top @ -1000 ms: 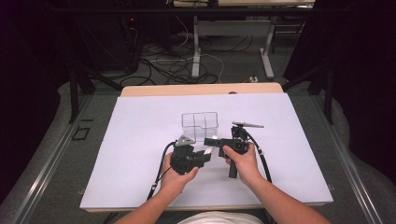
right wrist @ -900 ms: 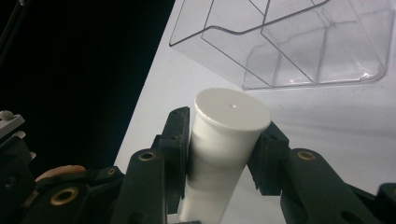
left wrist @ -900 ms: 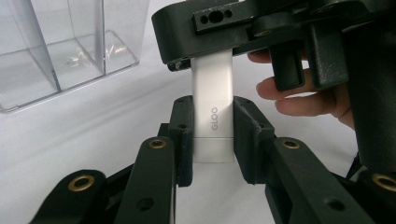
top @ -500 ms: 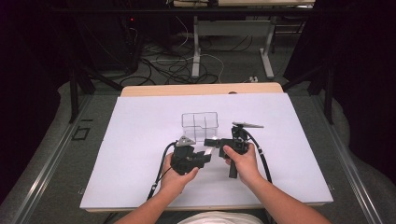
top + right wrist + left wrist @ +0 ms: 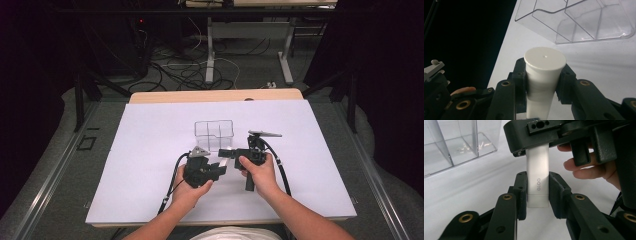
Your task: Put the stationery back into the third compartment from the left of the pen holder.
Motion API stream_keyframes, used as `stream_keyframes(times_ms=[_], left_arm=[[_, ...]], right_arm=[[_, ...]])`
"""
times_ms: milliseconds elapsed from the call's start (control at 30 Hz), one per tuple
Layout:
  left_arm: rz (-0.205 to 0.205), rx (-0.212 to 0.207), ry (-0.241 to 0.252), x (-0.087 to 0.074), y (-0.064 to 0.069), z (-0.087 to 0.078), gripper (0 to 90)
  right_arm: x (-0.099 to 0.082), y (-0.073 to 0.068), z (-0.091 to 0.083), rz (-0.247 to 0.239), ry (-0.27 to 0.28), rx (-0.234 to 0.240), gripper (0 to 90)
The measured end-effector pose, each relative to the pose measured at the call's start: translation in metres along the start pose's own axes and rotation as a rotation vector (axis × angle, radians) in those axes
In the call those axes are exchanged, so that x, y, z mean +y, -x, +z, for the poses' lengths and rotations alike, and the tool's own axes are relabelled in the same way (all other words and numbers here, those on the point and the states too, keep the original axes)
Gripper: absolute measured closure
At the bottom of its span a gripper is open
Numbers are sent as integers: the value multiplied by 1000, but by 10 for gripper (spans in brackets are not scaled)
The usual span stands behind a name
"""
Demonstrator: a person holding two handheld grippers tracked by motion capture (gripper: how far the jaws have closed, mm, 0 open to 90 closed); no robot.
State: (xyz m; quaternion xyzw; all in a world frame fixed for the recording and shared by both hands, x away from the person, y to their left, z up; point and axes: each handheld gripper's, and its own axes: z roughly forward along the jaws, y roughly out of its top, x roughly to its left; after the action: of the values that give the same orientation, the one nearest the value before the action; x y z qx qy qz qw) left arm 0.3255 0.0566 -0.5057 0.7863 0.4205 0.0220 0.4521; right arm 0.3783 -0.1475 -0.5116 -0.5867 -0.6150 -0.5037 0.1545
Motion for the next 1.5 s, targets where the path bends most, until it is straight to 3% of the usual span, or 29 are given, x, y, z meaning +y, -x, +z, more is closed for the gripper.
stream_keyframes(times_ms=[300,367,500,533,667,733,767,967,1067,1400,1500], left_arm=[[-3,6,-30,-3,-1,6,610],[0,15,-36,-3,-1,7,590],[1,26,-42,-5,-3,9,559],[2,29,-45,-5,-4,9,549],[5,44,-50,-6,-6,11,523],[0,50,-46,-6,-7,11,504],[-2,49,-42,-6,-8,12,497],[24,95,-68,-5,-12,11,440],[64,128,-96,-4,-17,10,408],[61,213,-67,-2,-40,-7,346],[37,213,-64,-3,-47,-16,341]], right_arm=[[1,-2,-2,-27,4,-9,659],[1,-2,-1,-25,33,-5,659],[4,-2,-5,-38,33,-21,659],[4,-1,-5,-50,55,-28,659],[7,-2,-8,-39,63,-26,659],[8,0,-9,-60,68,-31,659],[9,-1,-9,-44,77,-23,659],[12,0,-14,-65,89,-39,659],[15,0,-17,-84,109,-47,659],[25,-4,-21,-125,173,-75,659],[25,-5,-24,-130,168,-86,659]])
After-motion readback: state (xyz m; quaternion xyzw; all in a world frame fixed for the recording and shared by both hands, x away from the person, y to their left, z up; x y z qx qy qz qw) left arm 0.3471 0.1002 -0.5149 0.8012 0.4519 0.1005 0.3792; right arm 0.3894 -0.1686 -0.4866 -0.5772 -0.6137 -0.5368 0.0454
